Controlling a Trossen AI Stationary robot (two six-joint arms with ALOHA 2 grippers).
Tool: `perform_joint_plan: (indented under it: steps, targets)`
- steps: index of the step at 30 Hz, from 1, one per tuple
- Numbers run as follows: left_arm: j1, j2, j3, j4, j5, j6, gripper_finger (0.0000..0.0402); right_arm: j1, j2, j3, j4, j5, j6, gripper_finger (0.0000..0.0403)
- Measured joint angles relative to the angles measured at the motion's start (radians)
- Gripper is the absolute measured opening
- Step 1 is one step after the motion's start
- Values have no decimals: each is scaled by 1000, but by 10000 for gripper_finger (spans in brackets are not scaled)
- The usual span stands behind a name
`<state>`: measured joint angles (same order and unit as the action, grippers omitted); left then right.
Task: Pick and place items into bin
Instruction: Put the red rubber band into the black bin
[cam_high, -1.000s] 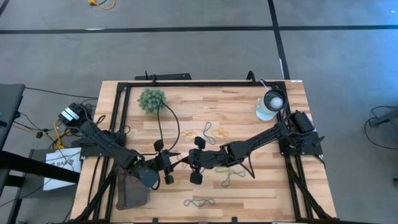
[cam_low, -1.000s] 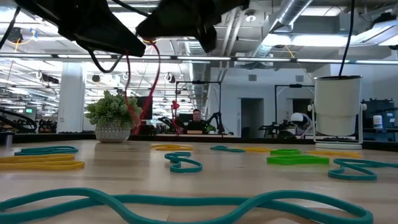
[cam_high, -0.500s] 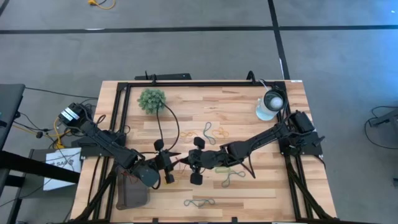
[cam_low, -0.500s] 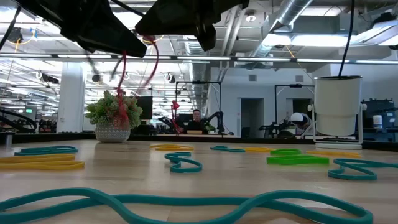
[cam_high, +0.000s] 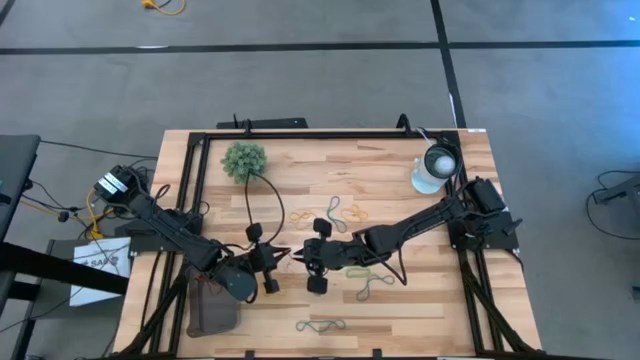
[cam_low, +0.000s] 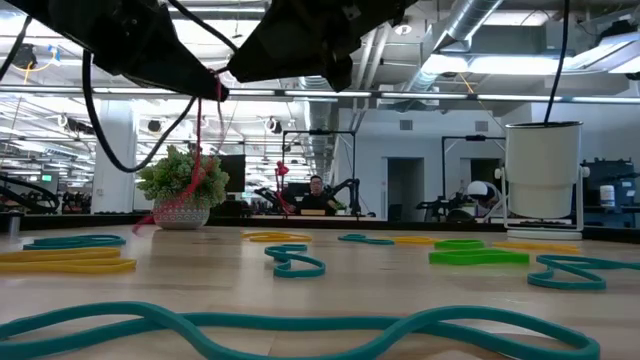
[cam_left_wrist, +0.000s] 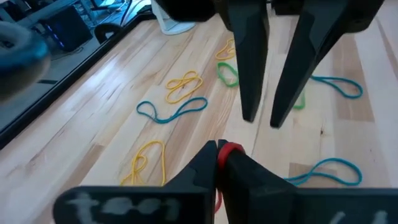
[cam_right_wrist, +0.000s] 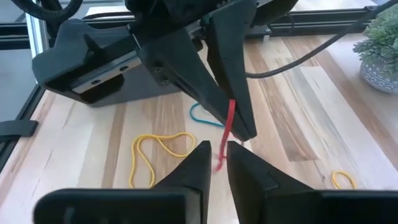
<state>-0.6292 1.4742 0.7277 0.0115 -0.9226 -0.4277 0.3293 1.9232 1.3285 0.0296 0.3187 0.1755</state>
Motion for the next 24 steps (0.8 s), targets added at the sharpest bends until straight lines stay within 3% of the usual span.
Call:
perform_joint_plan:
  steps: [6, 14, 24]
  targets:
    - [-23, -31, 13, -87, -5, -13, 0, 25, 0, 0, -44, -6, 36, 51]
    - [-106, -190, 195, -563, -56, -163, 0, 94, 0, 0, -253, -7, 223, 51]
    - [-152, -260, 467, -1290, 308, -633, 0, 188, 0, 0, -314, -5, 296, 51]
